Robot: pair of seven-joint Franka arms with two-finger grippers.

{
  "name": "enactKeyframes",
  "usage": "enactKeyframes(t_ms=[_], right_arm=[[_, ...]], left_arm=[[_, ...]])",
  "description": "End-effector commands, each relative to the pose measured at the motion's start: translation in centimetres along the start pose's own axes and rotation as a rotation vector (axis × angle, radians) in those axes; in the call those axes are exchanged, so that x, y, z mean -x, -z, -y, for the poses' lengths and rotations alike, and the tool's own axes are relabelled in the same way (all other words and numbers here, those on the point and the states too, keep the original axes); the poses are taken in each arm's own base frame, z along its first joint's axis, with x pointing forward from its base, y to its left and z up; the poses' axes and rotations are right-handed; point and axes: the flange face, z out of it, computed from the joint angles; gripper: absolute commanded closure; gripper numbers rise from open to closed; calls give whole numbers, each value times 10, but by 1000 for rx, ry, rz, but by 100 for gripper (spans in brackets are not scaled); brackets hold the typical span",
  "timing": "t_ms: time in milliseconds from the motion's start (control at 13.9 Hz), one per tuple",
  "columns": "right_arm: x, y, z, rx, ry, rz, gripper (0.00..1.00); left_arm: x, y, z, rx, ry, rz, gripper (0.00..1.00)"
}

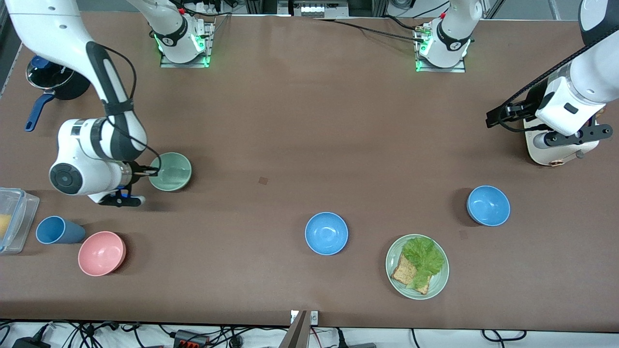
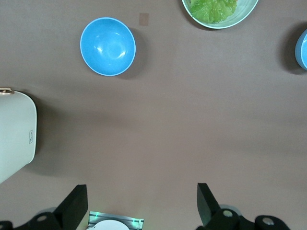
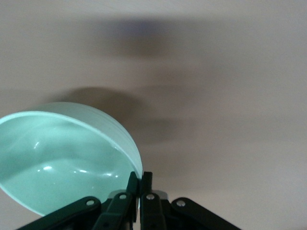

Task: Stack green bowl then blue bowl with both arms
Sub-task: 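Carry the green bowl toward the table middle with the right gripper, then release the green bowl while the left gripper reaches the blue bowl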

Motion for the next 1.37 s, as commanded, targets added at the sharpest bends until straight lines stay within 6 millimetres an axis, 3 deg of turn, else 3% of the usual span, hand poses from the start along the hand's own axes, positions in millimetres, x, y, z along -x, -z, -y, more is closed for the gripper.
enactKeyframes(t_ms=[0,144,359,575,719,862,1078,1150,1222,1293], right_arm=[[9,43,114,26,167,-44,100],[26,54,192,-5,193,-50,100],[62,35,304,-60,161,-31,100],[68,11,380,-104,58,-76,100],[70,-15,409,-180,1,-69,100],[69,-26,412,-187,-6,-58,100],[84,-53,437,-167,-9,-27,100],[82,-53,435,-167,-27,-26,82],[76,-43,430,-178,-55,-33,1],[75,-25,428,-189,-78,-46,0]], left_arm=[[2,7,0,-18,-6,-7,0],[1,6,3,-18,-2,-4,0],[-8,1,15,-25,19,-8,0],[-43,-33,50,-108,58,20,0],[-67,-58,60,-120,63,12,0],[-102,-101,91,-81,99,16,0],[-145,-160,129,-23,16,-32,0],[-154,-175,135,-13,13,-52,0],[-161,-191,140,-20,-2,-81,0],[-163,-208,148,-39,-23,-106,0]])
